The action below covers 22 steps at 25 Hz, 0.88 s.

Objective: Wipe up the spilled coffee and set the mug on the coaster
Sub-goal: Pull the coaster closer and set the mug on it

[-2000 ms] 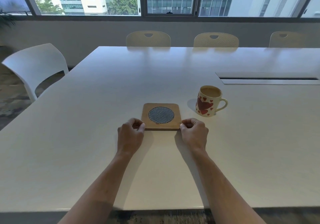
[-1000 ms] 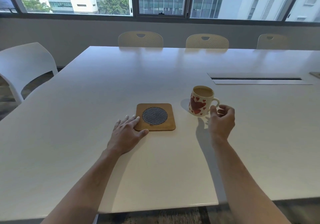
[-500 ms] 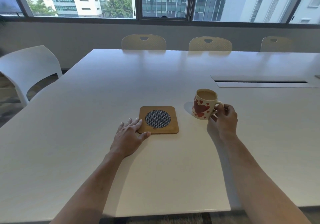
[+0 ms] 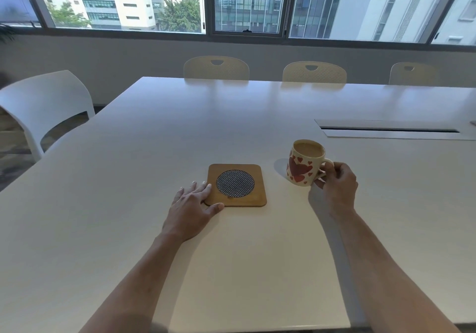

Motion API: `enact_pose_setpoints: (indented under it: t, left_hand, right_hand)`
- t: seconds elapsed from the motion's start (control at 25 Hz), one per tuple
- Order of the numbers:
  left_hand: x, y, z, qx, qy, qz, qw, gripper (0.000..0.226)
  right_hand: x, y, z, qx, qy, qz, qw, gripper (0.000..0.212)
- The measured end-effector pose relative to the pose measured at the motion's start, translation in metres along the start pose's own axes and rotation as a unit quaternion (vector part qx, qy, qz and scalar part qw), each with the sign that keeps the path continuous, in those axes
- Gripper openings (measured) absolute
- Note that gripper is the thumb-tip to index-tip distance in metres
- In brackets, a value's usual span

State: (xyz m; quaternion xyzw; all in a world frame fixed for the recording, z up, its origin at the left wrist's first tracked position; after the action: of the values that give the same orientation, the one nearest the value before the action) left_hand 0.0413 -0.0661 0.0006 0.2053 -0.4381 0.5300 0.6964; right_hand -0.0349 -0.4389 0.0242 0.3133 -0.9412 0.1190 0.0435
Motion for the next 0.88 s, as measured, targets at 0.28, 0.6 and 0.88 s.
enact_pose_setpoints:
  t: [0.28, 0.6, 0.88]
  left_hand:
    - [0.001, 0.001, 0.0, -0.001, 0.0, 0.002, 1.0, 0.073]
    - [0.0, 0.001, 0.0, -0.001, -0.001, 0.002, 1.0, 0.073]
    - [-0.001, 0.0, 0.0, -0.007, -0.017, 0.003, 1.0, 0.075]
  right_hand:
    - [-0.009, 0.001, -0.014, 0.006, -0.057, -0.014, 0.998, 0.013]
    - [-0.049, 0.021, -0.028, 0.004, -0.087, -0.073, 0.994, 0.012]
    - [-0.092, 0.046, -0.037, 0.004, -0.108, -0.141, 0.984, 0.015]
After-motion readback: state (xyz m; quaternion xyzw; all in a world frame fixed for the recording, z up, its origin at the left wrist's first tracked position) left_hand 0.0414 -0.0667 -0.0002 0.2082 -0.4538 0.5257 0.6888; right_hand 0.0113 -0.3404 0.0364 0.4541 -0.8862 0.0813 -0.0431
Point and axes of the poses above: each hand's wrist, its own y-axis away from the middle knuckle, its own x-axis out of the back of the hand, z = x × y, the point moved 8 cm from there along -y, towards the middle knuckle, and after that the axes turned 3 degrees about y, right-handed, at the moved point
